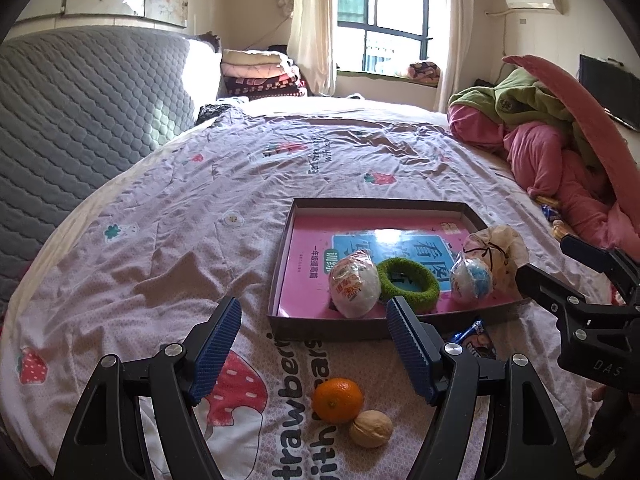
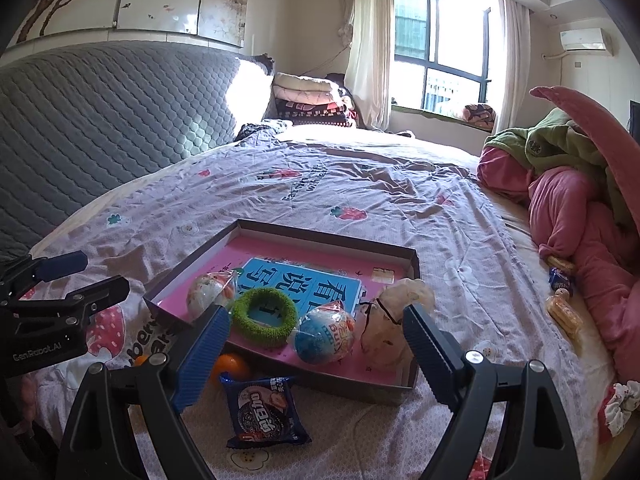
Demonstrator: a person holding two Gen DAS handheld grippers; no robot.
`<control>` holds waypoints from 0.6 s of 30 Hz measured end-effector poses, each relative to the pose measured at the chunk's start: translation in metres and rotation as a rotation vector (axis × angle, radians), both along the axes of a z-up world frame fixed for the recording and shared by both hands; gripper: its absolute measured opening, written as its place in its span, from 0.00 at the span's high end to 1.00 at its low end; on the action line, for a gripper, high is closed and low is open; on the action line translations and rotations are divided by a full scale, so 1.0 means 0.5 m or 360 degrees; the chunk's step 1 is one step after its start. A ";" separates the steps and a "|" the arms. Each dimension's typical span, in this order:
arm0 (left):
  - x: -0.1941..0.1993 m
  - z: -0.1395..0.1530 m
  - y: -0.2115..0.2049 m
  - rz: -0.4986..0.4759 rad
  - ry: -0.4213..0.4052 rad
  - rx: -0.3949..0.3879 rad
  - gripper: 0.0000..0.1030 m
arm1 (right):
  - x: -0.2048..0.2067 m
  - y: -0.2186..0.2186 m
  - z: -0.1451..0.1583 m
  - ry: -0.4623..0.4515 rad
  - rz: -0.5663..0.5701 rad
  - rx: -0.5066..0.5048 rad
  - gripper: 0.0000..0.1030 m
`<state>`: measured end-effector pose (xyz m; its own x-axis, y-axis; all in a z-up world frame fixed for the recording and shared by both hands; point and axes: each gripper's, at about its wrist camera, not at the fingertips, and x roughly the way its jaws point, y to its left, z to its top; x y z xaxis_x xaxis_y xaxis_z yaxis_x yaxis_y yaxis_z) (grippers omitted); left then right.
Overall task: Organize objects
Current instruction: 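Withdraw both tools from the tray back toward the fruit and snack bag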
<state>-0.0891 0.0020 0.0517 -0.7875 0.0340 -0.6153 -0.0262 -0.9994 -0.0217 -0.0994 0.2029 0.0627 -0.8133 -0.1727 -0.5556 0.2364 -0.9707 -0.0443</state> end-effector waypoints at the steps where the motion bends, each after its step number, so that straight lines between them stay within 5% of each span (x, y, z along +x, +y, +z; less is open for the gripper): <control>1: 0.002 -0.002 0.001 0.0001 -0.0005 -0.0003 0.26 | 0.002 0.000 -0.001 -0.0003 -0.0001 0.0000 0.15; 18: 0.045 -0.060 0.016 0.0001 -0.0108 -0.0132 0.26 | 0.024 0.015 -0.023 -0.0055 -0.0001 0.0014 0.14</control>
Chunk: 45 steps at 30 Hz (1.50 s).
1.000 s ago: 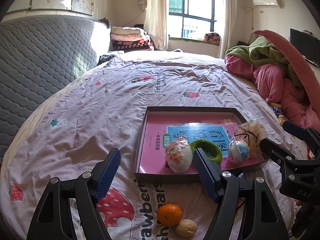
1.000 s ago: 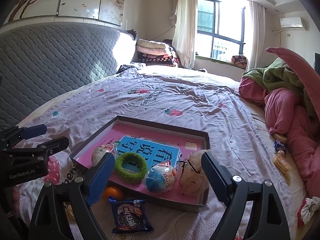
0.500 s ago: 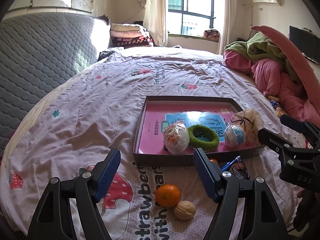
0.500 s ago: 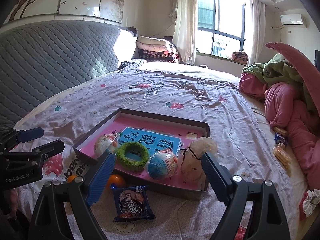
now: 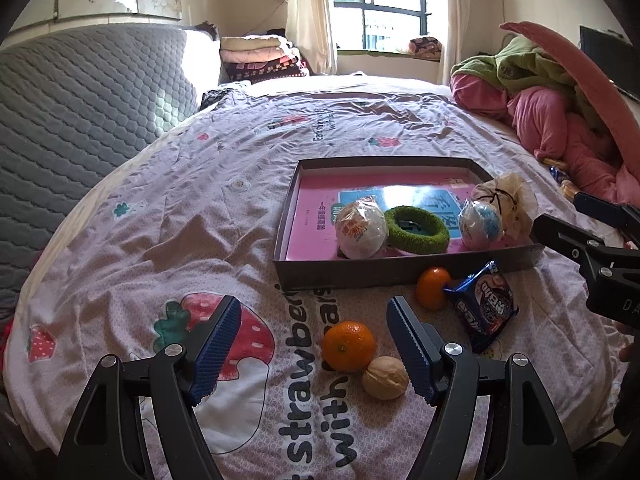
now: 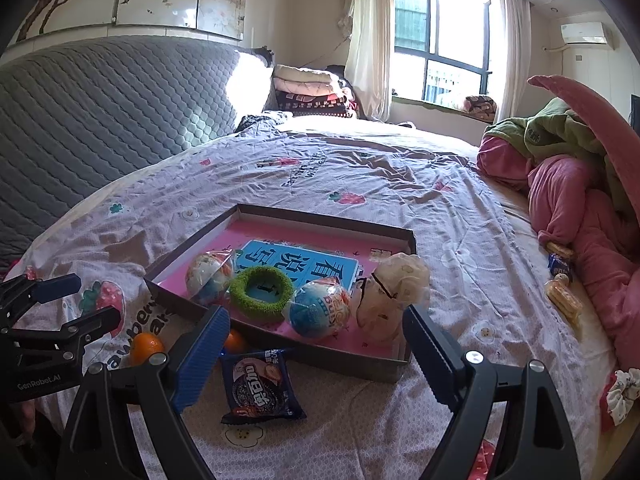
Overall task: Organize objects
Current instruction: 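Withdraw both tools from the tray back toward the fruit and snack bag, then move the left tool toward the walnut while the right tool approaches the blue snack bag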
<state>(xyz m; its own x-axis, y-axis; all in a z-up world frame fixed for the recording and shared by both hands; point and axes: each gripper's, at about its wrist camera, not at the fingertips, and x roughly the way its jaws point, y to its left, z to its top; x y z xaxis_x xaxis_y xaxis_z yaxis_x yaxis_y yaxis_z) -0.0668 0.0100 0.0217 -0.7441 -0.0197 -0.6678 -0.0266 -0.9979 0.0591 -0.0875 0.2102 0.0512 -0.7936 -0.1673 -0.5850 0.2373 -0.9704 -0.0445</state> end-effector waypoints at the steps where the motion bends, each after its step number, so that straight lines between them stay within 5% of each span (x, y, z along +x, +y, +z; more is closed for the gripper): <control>1: 0.003 -0.003 0.001 -0.0007 0.0000 -0.0002 0.26 | 0.002 0.000 -0.002 -0.0003 0.0004 0.0004 0.14; 45: 0.038 -0.082 0.034 -0.0155 -0.0255 0.0043 0.26 | 0.026 -0.031 -0.078 -0.0175 0.0106 0.0094 0.14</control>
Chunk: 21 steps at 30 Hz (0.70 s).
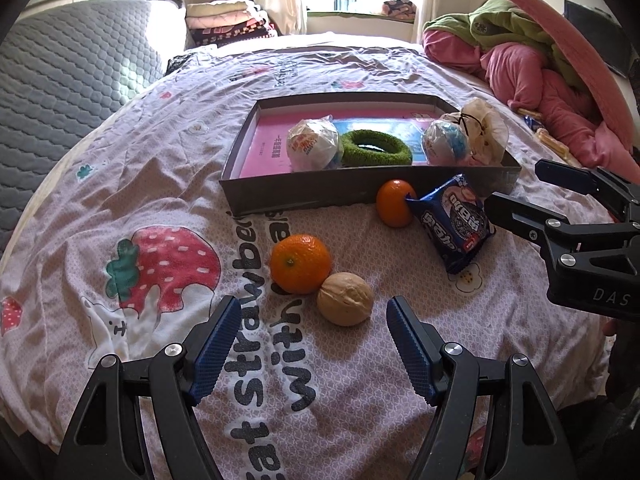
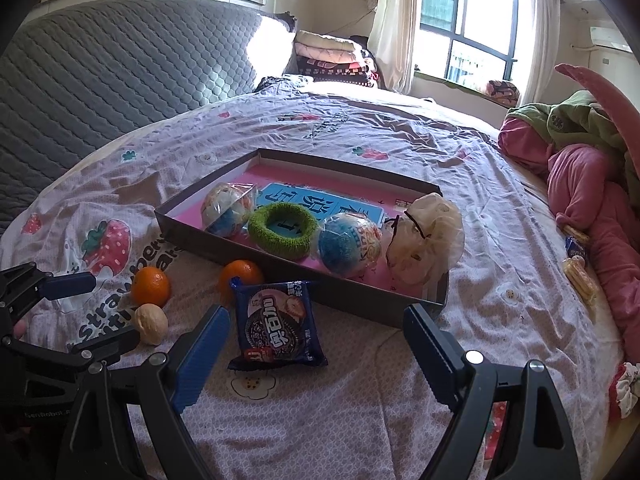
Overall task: Organize objects
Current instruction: 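Move the left tool toward the walnut while the right tool approaches the blue snack bag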
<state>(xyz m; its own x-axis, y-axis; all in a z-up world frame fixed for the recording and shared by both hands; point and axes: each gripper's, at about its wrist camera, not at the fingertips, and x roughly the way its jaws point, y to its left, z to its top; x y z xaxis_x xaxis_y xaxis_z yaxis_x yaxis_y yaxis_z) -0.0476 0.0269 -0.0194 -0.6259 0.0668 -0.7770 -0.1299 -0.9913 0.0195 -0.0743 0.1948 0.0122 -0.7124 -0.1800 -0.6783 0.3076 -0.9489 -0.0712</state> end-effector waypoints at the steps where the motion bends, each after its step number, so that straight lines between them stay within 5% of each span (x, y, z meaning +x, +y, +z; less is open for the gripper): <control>1: 0.000 -0.002 0.000 -0.0001 -0.0004 0.0000 0.26 | 0.000 -0.001 -0.001 -0.0005 0.0002 0.0002 0.14; 21: -0.011 -0.034 -0.001 0.0020 -0.0073 0.0063 0.26 | -0.009 -0.014 -0.032 -0.0088 0.0015 0.0012 0.14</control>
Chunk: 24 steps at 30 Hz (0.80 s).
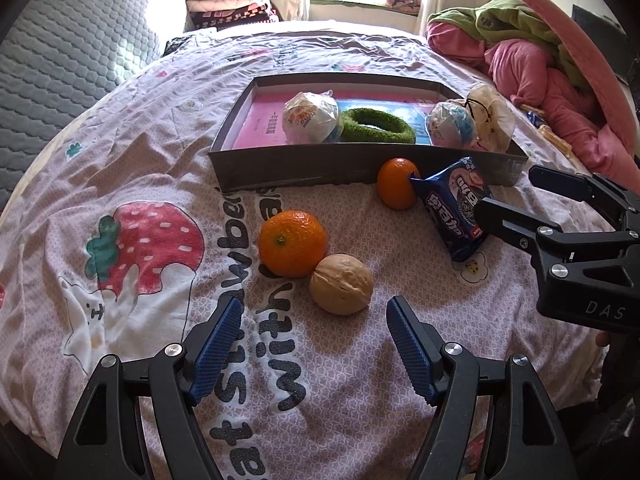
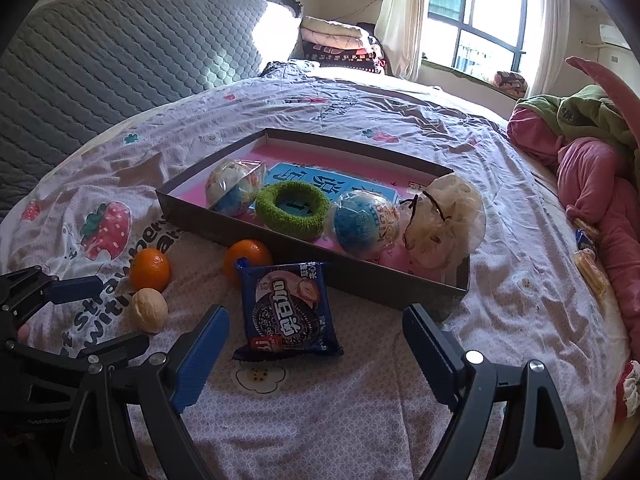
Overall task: Organize objects
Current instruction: 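Move the left tool toward the walnut while the right tool approaches the blue snack bag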
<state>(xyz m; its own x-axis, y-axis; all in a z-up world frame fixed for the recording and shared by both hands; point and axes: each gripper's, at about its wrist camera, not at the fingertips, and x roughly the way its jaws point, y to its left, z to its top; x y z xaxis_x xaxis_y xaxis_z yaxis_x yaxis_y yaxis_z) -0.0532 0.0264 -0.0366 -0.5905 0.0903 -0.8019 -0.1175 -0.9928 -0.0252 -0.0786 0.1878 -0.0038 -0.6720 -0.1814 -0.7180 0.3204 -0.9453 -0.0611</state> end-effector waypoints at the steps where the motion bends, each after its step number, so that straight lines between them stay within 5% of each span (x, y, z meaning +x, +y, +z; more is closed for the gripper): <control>1: -0.001 0.000 0.002 -0.0002 0.0002 0.0000 0.26 | -0.002 -0.001 -0.003 -0.0009 -0.0001 -0.0004 0.14; 24: -0.033 -0.023 0.009 0.0055 -0.0032 0.0020 0.26 | -0.058 -0.025 -0.056 -0.0209 -0.0089 -0.0052 0.15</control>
